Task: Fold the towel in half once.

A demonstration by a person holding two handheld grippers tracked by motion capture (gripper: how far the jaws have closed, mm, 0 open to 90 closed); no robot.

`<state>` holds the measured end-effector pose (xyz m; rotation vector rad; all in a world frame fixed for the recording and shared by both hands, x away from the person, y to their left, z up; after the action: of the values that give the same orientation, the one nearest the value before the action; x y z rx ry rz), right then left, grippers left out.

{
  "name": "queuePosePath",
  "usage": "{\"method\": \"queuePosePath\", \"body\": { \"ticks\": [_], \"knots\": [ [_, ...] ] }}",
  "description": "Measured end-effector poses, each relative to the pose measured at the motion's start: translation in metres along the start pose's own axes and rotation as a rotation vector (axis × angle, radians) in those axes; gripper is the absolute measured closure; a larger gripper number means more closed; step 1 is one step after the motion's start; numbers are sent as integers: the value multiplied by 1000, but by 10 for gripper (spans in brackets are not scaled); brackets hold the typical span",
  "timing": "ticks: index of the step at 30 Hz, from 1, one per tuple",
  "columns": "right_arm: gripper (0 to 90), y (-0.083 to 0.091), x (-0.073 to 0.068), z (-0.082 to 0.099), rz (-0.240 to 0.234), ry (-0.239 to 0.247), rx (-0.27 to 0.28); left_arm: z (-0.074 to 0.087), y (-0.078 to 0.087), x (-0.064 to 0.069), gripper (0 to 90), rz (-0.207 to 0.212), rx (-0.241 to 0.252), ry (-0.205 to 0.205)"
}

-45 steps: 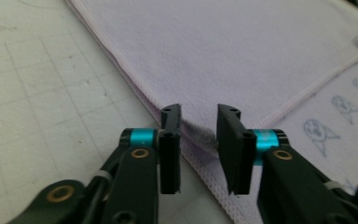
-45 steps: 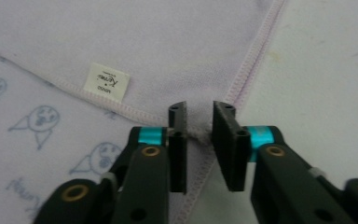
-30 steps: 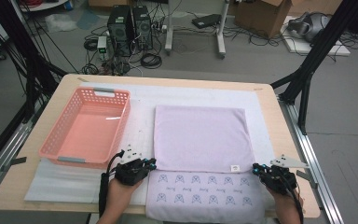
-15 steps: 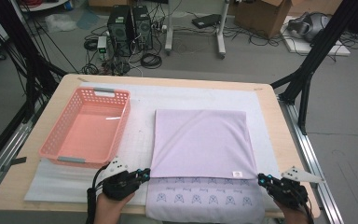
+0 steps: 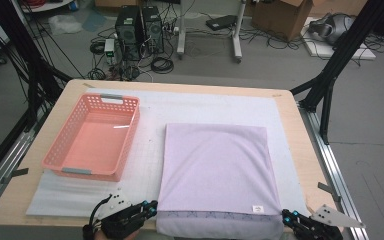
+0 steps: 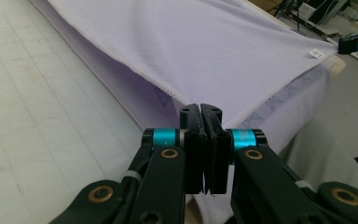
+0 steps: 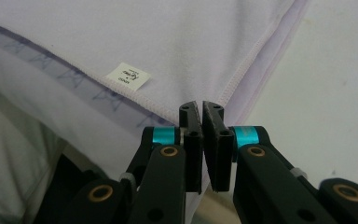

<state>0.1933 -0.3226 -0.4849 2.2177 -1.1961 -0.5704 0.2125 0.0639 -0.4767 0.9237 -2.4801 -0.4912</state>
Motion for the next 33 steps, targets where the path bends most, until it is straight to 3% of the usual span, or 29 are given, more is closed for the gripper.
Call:
{"method": "queuePosePath", "body": {
  "ticks": [5, 10, 12, 15, 19, 24, 27, 29, 31, 33],
  "knots": [
    [870, 14, -13, 15, -15, 5, -12, 15, 13, 15, 876, 25, -26, -23],
    [859, 20, -24, 33, -30, 7, -46, 25, 22, 24, 840, 71, -32, -14],
    [785, 19, -22, 31, -20, -8, -43, 19, 20, 19, 600, 60, -2, 5],
    [716, 15, -12, 14, -8, -34, 1, 0, 12, 3, 518, 30, 46, 20],
    [719, -5, 10, -8, 43, -51, 22, -20, -6, -18, 516, 2, 76, 27],
    [730, -42, 36, -26, 72, -93, -9, -33, -30, -36, 560, -25, 80, 24],
    [736, -59, 38, -31, 63, -107, -26, -36, -42, -45, 574, -37, 69, 42],
    [802, -70, 38, -28, 56, -103, -65, -35, -46, -49, 575, -43, 62, 53],
    [862, -70, 38, -28, 45, -103, -61, -34, -46, -49, 575, -47, 60, 51],
    [873, -65, 40, -27, 79, -61, -64, -32, -45, -50, 575, -51, 58, 53]
  ]
}}
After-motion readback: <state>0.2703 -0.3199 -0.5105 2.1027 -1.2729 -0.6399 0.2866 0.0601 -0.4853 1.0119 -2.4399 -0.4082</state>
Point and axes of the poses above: each handheld gripper's, and its own axes: y roughly backward along the jaws, z roughly out of its underside, x roughly to its right, the point moved 10 cm from there along -y, roughly forward along the jaws, and after that the axes turned 3 degrees about -x, right-handed, at the moved point
